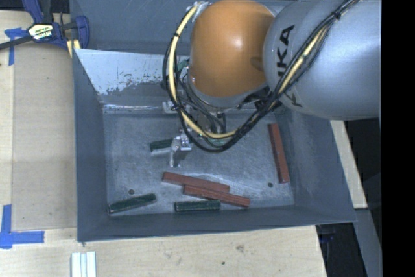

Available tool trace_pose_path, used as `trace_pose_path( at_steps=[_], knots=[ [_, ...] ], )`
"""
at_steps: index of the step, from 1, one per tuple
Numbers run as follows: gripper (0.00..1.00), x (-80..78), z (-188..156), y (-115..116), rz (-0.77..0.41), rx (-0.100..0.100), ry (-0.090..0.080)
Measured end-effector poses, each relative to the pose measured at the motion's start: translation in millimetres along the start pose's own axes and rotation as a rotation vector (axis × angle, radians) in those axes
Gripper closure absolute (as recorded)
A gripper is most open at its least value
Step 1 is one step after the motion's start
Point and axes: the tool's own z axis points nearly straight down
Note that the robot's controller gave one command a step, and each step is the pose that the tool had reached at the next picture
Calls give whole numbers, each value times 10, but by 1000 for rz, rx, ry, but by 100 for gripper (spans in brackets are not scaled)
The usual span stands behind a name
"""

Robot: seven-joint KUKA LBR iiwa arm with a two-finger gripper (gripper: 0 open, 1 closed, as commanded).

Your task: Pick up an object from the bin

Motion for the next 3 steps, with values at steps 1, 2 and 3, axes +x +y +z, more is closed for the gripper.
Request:
trace_pose_path(
  at_steps=[1,2,3],
  knots=[
    [0,-17,-46,-6,2,-2,-8],
    [0,-75,427,-121,-34,-3,-15],
    [100,-502,1426,-686,-39,-6,-33]
  ],
)
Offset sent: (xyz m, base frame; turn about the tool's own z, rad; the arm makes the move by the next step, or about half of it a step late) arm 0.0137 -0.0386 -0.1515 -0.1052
